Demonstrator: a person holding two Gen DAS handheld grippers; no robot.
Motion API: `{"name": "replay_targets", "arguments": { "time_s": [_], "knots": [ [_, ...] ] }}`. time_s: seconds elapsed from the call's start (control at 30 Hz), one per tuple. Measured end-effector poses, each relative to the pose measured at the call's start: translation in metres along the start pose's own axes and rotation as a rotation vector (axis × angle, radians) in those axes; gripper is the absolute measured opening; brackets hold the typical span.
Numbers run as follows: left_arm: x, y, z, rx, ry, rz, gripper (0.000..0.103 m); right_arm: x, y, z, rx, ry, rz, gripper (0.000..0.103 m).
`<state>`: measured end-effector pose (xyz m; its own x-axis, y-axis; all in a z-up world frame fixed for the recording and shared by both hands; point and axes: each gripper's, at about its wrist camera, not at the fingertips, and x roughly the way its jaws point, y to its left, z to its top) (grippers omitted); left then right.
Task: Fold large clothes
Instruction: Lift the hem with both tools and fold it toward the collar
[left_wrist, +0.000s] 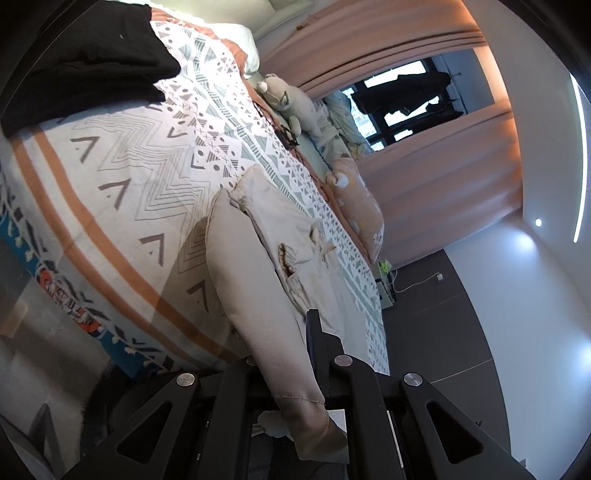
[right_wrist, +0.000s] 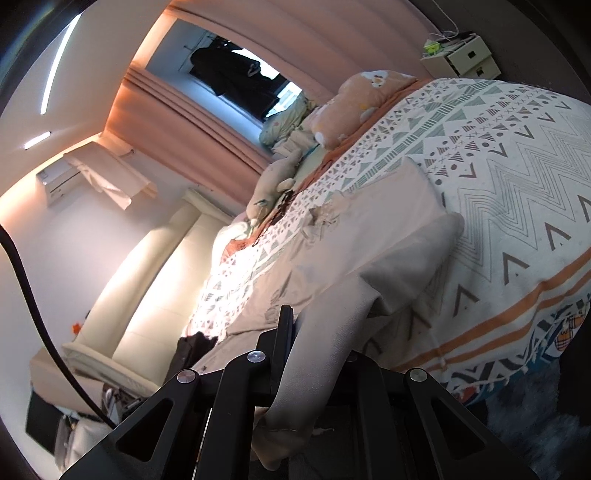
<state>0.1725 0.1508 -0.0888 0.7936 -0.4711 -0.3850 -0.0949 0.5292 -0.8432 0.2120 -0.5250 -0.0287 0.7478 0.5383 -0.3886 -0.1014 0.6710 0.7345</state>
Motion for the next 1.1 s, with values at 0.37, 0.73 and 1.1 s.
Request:
{"name": "replay_targets", "arguments": {
  "time_s": [0.37,0.73,1.1],
  "knots": [
    [-0.057,-0.013,-0.031,0.005,-0.049,-0.015,0.007,-0.038,0.016,-0.018,-0.015,-0.001,0.077,0.01],
    [-0.086,-0.022,-0.059,0.022,-0.056,-0.011,0.007,-0.066,0.01,-0.032,-0.028,-0.005,0.106,0.01],
    [-0.06,-0.041,-0.028,0.034,-0.059,-0.03,0.007,-0.047,-0.007,-0.008,0.007,0.013,0.106,0.01]
  ]
}}
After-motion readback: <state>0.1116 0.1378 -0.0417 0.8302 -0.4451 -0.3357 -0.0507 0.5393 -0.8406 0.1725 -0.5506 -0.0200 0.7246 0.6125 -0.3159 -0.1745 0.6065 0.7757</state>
